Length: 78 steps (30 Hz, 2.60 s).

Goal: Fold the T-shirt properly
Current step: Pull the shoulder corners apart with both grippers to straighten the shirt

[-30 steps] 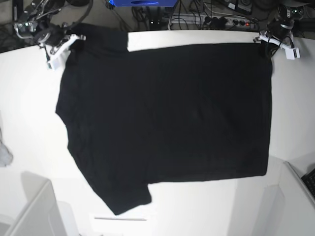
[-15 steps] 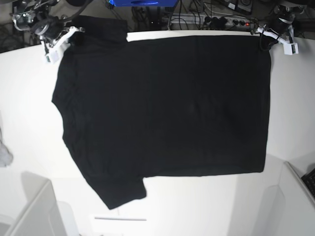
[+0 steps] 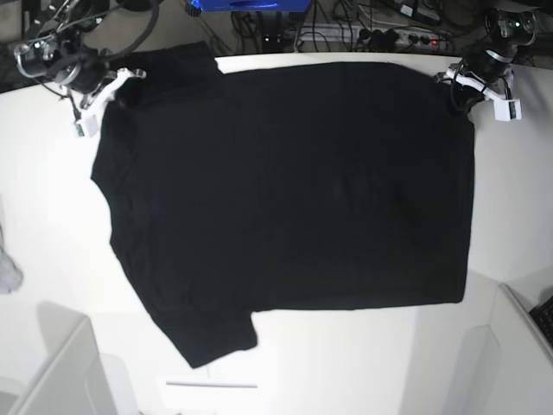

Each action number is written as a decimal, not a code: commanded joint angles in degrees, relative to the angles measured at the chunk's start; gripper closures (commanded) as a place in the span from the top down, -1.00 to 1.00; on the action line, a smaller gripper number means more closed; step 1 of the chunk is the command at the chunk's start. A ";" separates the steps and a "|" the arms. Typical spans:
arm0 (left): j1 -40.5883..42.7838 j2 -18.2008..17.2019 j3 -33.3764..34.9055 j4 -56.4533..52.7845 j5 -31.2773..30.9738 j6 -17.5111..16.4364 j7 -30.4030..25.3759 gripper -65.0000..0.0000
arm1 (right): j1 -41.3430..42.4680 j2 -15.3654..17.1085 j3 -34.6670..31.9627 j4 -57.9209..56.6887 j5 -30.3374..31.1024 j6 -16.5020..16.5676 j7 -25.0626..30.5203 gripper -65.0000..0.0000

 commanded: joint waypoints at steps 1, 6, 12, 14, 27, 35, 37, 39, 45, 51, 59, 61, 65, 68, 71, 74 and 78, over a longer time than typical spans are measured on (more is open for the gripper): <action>-0.43 -0.19 -0.45 0.94 -0.69 0.35 -0.12 -1.00 | 0.88 0.52 0.32 0.96 1.49 0.06 0.50 -1.00; -1.49 -0.10 -0.45 0.94 -0.43 0.97 0.93 -1.00 | 3.07 0.61 0.14 0.87 1.31 0.06 0.23 -1.00; -2.37 -0.19 -0.45 0.94 -0.69 3.96 0.76 -1.00 | 6.06 0.69 -0.03 0.79 1.31 -4.12 0.14 -1.00; -2.98 -0.10 -0.54 0.85 -0.60 3.96 0.76 -1.00 | 7.21 0.69 -0.12 0.70 1.31 -4.38 0.14 -1.00; -6.41 0.42 -4.84 0.94 -0.25 4.13 1.11 -1.00 | 14.06 0.61 -0.12 -7.04 -1.85 -6.23 0.50 -1.00; -8.61 0.42 -4.40 0.67 -0.34 8.09 1.11 -1.00 | 17.93 0.69 -2.84 -9.06 -1.94 -6.58 0.58 -1.00; -9.31 0.42 -4.40 0.59 -0.25 8.09 1.20 -1.00 | 18.63 0.69 -4.43 -9.06 -1.94 -6.67 0.58 -1.00; -9.75 0.42 -4.40 0.50 -0.25 9.06 1.20 -1.00 | 19.42 0.69 -5.31 -9.24 -2.03 -6.84 0.67 -1.00; -10.19 0.42 -4.32 0.50 -0.25 11.26 1.20 -1.00 | 22.50 0.69 -5.75 -13.46 -1.94 -10.62 1.81 -1.00; -12.21 0.34 -4.23 -1.00 -0.25 11.34 1.20 -1.00 | 24.17 2.01 -9.79 -16.36 -1.94 -10.89 4.54 -1.00; -14.94 -1.77 -2.38 -1.00 -0.25 15.56 1.20 -1.00 | 26.46 2.28 -12.16 -21.72 -1.94 -10.89 7.09 -1.00; -15.55 -2.39 -1.15 -1.61 -0.25 16.00 1.20 -1.00 | 26.90 2.28 -12.25 -22.42 -1.94 -10.89 7.18 -1.00; -17.40 -2.48 -0.27 -3.72 -0.25 17.50 1.20 -1.00 | 27.69 2.28 -12.34 -22.42 -1.94 -10.89 8.14 -1.00; -18.28 -2.74 -0.27 -4.60 -0.25 17.59 1.20 -1.00 | 28.13 2.28 -13.57 -22.42 -1.94 -10.89 8.76 -1.00; -19.25 -3.62 0.52 -4.69 -0.25 17.76 1.20 -1.00 | 28.57 2.28 -13.75 -22.42 -1.94 -10.89 8.85 -1.00; -19.86 -4.50 0.61 -4.69 -0.25 17.76 1.20 -1.00 | 29.45 2.28 -13.75 -22.51 -1.94 -10.98 9.20 -1.00; -21.18 -4.59 0.61 -6.27 2.03 17.76 1.20 -1.00 | 30.94 2.28 -13.75 -25.15 -1.94 -10.98 9.64 -1.00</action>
